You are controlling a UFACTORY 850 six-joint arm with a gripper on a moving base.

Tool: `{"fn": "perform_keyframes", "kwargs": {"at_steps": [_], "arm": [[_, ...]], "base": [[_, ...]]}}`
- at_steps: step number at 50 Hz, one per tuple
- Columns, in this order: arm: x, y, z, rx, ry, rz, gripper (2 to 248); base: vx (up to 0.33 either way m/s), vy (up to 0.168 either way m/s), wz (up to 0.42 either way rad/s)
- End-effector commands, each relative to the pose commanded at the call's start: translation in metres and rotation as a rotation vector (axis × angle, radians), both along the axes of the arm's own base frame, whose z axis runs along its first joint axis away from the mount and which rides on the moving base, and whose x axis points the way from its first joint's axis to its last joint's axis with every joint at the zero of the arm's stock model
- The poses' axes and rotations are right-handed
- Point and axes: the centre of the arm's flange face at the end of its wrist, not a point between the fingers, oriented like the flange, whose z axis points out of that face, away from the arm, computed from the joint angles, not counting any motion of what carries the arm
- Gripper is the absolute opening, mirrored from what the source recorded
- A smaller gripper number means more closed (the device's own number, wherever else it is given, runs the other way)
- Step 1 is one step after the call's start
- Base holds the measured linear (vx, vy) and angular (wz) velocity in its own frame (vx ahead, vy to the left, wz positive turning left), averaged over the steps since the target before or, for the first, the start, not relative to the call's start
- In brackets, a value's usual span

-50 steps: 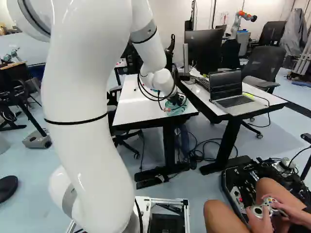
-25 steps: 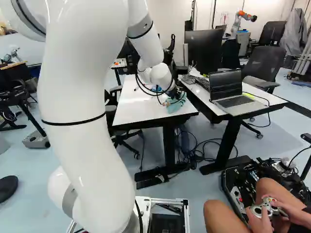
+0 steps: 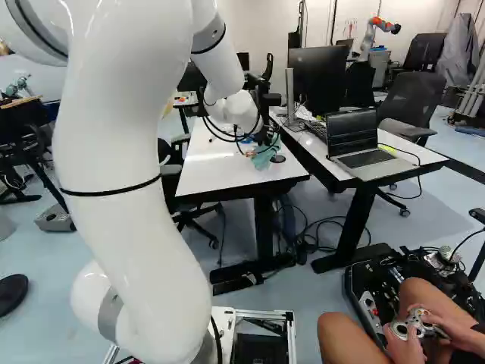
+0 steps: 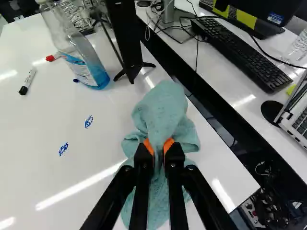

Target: Clean the table with the green towel

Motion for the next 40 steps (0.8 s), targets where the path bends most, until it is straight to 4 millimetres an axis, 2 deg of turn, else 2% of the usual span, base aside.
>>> {"fn": "perform_keyframes", "kwargs": {"at_steps": [40], "arm": [[0.041,0.056,-0.004,0.002,0.013,0.107,41]], "base": [[0.000,0.000,0.000]]}}
